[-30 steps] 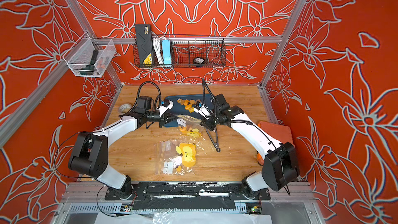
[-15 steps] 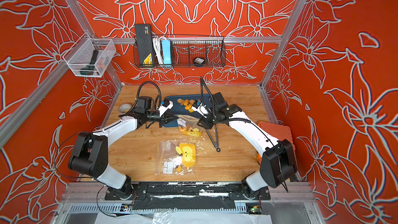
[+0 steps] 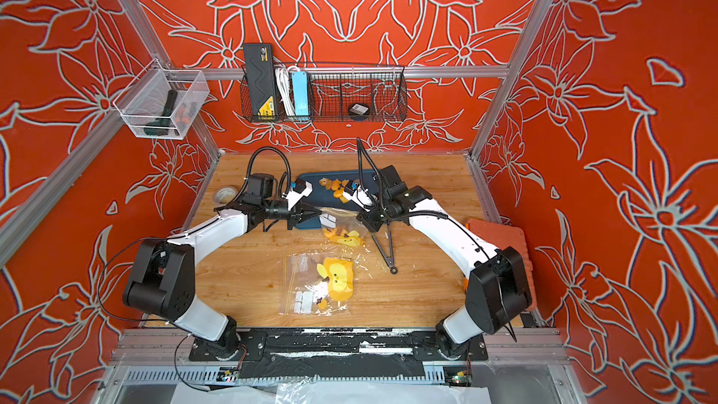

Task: Put the cookies into a resealable bag to prevent moisture
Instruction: Close the ziploc bag at the center of the board.

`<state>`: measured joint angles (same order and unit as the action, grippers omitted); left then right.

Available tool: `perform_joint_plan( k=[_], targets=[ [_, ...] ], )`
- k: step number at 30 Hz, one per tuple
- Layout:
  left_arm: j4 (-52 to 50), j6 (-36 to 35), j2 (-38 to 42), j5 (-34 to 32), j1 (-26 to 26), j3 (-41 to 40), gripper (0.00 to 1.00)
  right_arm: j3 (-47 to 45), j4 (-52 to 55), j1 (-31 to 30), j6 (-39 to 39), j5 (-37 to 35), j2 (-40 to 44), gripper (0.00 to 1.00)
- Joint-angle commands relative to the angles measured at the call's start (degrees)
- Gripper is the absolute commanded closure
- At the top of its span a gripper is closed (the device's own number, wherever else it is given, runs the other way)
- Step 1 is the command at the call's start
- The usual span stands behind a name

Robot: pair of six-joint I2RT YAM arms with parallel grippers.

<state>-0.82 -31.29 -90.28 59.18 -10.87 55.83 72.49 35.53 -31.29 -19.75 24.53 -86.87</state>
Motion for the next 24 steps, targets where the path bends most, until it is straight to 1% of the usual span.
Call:
perform_joint_plan(
  k=[1, 2, 4, 6, 8, 9, 10, 11, 12, 15, 16, 17, 18, 19, 21, 23, 24],
  targets=[
    [0.0, -0.8, -0.2, 1.4, 0.3, 1.6, 1.00, 0.9, -0.6, -0.4, -0.5, 0.7, 0.0, 0.39],
    [0.0, -0.7, -0.2, 1.5, 0.2, 1.7, 1.00, 1.5, -0.4, -0.4, -0.3, 1.5, -0.6, 0.34],
    [0.2, -0.5, -0.3, 1.7, 0.3, 1.7, 1.00, 2.8, 0.0, -0.6, -0.4, 2.3, -1.7, 0.33],
    [0.3, -0.5, -0.3, 1.7, 0.2, 1.7, 1.00, 3.8, 0.2, -1.1, -0.5, 2.2, -2.8, 0.35],
    [0.4, -0.4, -0.3, 1.8, 0.2, 1.6, 1.00, 4.5, 0.3, -1.4, -0.9, 2.2, -3.9, 0.39],
    [0.4, -0.4, -0.2, 1.8, 0.2, 1.6, 1.00, 4.9, 0.5, -1.5, -0.9, 2.1, -4.3, 0.44],
    [0.4, -0.4, -0.3, 1.9, 0.2, 1.7, 1.00, 5.2, 0.8, -1.5, -1.0, 2.0, -4.7, 0.59],
    [0.4, -0.4, -0.3, 1.9, 0.2, 1.7, 1.00, 5.3, 0.9, -1.5, -1.1, 1.8, -4.9, 0.84],
    [0.3, -0.4, -0.2, 1.8, 0.2, 1.6, 1.00, 5.4, 0.8, -1.5, -0.9, 1.0, -4.8, 1.00],
    [0.3, -0.5, -0.2, 1.8, 0.3, 1.7, 1.00, 5.3, 0.9, -1.5, -1.2, 0.5, -4.4, 1.00],
    [0.4, -0.4, -0.2, 1.8, 0.2, 1.7, 1.00, 5.4, 0.9, -1.5, -1.3, 0.4, -4.2, 0.93],
    [0.4, -0.5, -0.3, 1.8, 0.3, 1.7, 1.00, 5.5, 1.0, -1.6, -1.3, 0.7, -4.1, 0.70],
    [0.3, -0.4, -0.3, 1.8, 0.2, 1.7, 1.00, 5.6, 0.9, -1.6, -1.3, 0.9, -4.0, 0.45],
    [0.3, -0.4, -0.3, 1.9, 0.2, 1.7, 1.00, 5.8, 0.7, -1.6, -1.2, 1.3, -4.0, 0.32],
    [0.4, -0.4, -0.3, 2.1, 0.2, 1.7, 1.00, 6.8, 0.9, -1.6, -1.0, 2.7, -4.6, 0.30],
    [0.5, -0.4, -0.3, 2.2, 0.2, 1.7, 1.00, 7.9, 0.9, -1.8, -0.7, 3.7, -5.5, 0.32],
    [0.6, -0.2, -0.4, 2.2, 0.2, 1.7, 1.00, 8.3, 0.8, -2.1, -0.6, 3.6, -6.0, 0.35]
  ],
)
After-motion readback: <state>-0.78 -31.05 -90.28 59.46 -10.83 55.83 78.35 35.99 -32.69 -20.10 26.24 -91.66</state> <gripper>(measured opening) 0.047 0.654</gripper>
